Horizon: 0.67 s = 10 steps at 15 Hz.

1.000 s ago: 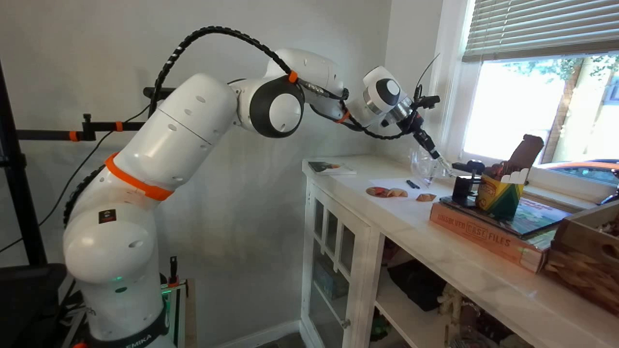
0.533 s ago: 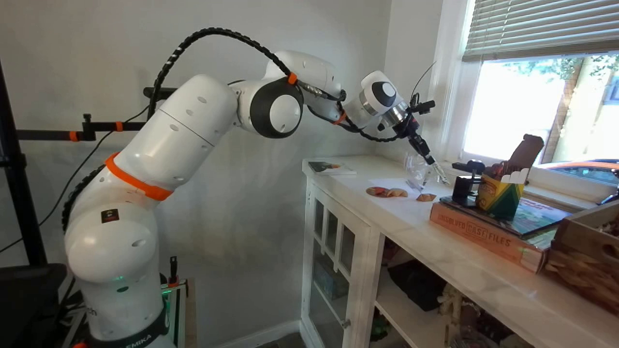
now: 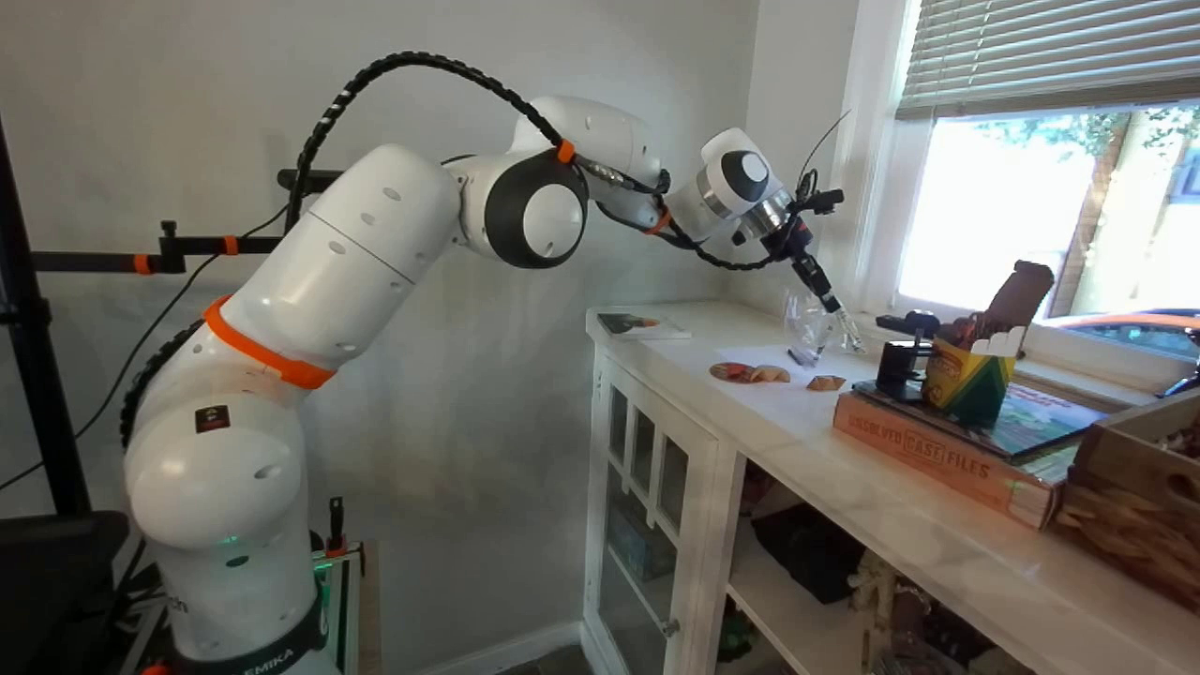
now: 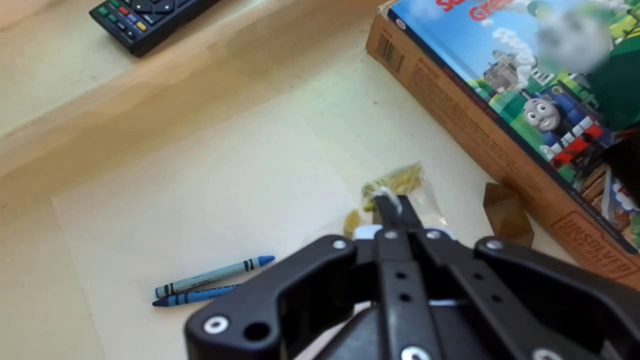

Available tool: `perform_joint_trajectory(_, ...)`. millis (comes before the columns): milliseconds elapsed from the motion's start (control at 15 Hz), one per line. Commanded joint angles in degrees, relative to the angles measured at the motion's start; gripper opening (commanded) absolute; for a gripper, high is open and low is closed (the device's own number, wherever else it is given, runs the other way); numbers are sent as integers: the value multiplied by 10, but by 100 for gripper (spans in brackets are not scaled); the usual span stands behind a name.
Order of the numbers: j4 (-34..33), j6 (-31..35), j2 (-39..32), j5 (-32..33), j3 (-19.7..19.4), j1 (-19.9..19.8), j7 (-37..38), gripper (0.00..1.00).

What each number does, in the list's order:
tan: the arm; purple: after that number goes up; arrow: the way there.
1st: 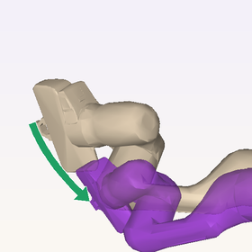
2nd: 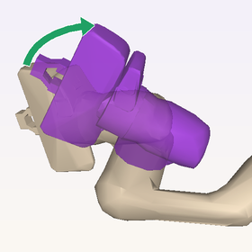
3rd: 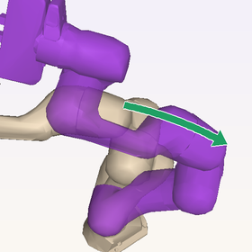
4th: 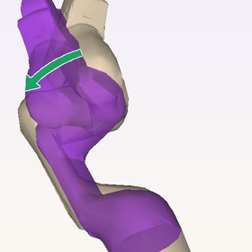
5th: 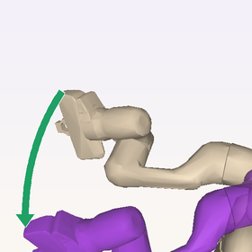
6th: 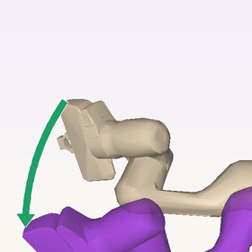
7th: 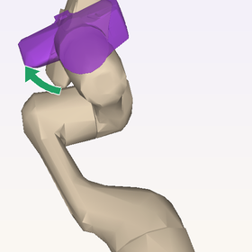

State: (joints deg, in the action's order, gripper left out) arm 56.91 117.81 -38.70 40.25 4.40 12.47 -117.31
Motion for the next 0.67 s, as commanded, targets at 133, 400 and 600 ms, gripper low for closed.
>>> perform_joint_trajectory(133,-12,6,3,-4,4,-3,22,0)
perform_joint_trajectory(400,-15,12,9,-60,37,-26,0,0)
perform_joint_trajectory(600,-15,6,11,-82,42,-31,-3,0)
